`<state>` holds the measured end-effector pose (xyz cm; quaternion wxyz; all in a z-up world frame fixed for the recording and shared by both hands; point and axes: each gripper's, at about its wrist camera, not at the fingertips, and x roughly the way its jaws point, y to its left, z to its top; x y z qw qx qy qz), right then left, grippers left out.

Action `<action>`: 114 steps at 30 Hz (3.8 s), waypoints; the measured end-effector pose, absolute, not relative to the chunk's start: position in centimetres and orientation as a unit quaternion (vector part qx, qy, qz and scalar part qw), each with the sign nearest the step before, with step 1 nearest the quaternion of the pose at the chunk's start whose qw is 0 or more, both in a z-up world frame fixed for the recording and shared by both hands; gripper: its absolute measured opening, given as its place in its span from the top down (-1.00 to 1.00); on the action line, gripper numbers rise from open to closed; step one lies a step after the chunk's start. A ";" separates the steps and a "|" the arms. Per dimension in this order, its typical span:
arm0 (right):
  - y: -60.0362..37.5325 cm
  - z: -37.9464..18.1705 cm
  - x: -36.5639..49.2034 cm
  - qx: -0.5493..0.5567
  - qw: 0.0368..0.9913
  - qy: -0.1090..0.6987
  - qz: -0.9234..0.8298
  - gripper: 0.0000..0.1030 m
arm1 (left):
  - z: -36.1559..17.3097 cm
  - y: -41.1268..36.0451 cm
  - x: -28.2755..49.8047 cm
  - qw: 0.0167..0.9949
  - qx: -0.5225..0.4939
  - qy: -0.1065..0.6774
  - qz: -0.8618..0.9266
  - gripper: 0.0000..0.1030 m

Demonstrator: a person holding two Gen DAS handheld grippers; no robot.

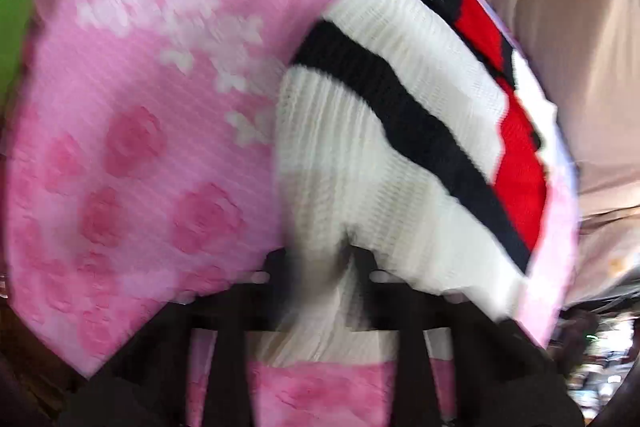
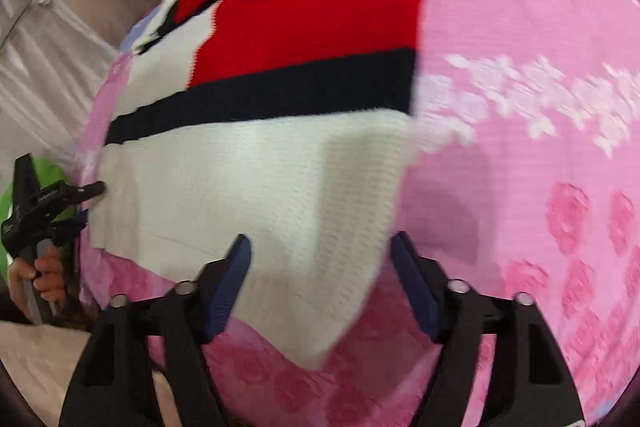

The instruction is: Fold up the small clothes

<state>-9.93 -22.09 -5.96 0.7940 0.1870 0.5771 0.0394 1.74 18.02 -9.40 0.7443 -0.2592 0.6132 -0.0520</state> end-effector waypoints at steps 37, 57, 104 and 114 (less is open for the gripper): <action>-31.1 -1.9 -25.3 0.224 0.775 0.589 -0.048 0.80 | -8.6 13.6 -10.8 0.664 -0.218 0.700 -0.150 0.85; -40.1 2.2 -3.2 0.355 0.839 0.409 -0.054 0.67 | -0.4 11.9 12.6 0.821 -0.249 0.512 -0.053 -0.20; -39.2 -3.1 3.6 0.316 0.828 0.455 -0.087 0.25 | -5.1 10.0 15.4 0.817 -0.179 0.541 -0.084 0.58; -36.8 -8.0 -10.3 0.366 0.795 0.472 -0.104 -0.45 | -8.9 12.0 4.0 0.775 -0.239 0.583 -0.054 -0.40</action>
